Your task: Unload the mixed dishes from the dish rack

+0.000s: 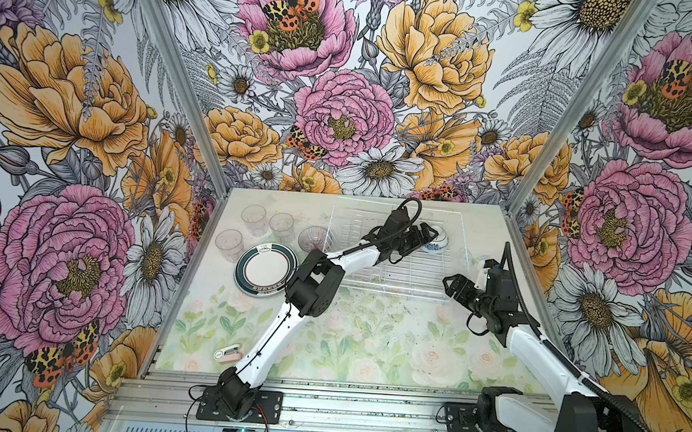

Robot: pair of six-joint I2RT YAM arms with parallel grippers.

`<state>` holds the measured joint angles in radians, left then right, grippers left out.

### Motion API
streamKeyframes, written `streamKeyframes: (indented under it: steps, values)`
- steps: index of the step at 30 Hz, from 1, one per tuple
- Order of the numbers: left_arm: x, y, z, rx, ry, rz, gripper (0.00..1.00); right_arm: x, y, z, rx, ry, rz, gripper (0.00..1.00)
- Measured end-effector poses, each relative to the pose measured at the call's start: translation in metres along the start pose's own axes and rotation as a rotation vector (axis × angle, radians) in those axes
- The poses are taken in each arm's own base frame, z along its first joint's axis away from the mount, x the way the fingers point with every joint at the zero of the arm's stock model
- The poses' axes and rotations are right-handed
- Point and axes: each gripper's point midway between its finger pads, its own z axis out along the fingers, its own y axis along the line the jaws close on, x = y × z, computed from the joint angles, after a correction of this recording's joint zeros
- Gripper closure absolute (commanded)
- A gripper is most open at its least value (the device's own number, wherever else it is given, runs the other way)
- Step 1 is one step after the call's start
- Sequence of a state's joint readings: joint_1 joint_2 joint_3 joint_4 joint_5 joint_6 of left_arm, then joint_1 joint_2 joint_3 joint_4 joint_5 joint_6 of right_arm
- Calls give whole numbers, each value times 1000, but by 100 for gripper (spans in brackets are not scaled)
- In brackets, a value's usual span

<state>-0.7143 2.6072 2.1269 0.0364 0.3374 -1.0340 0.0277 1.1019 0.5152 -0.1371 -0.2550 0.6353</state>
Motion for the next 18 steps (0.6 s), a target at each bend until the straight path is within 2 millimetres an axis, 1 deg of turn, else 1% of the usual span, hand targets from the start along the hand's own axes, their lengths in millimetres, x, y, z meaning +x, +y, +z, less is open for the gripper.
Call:
streamKeyframes:
  steps: [1, 3, 6, 7, 8, 11, 18]
  values:
    - [0, 0, 1, 3, -5, -7, 1, 0, 0, 0, 0, -1, -1, 22]
    - [0, -2, 2, 9, -12, -20, 1, 0, 0, 0, 0, -1, -5, 31]
    - [0, -4, 3, 24, -25, -47, 1, 0, 0, 0, 1, 0, -6, 37]
    - [0, -4, 3, 30, -31, -54, 1, 0, -1, 0, 4, 0, -7, 40]
    - [0, -3, 4, 37, -39, -64, 1, 0, -2, 1, 10, 1, -8, 45]
    - [-3, -5, 3, 77, -68, -86, 1, -4, -6, 2, 31, -14, 12, 54]
    - [-9, -6, 1, 110, -112, -95, 1, -9, -7, 5, 39, -29, 48, 63]
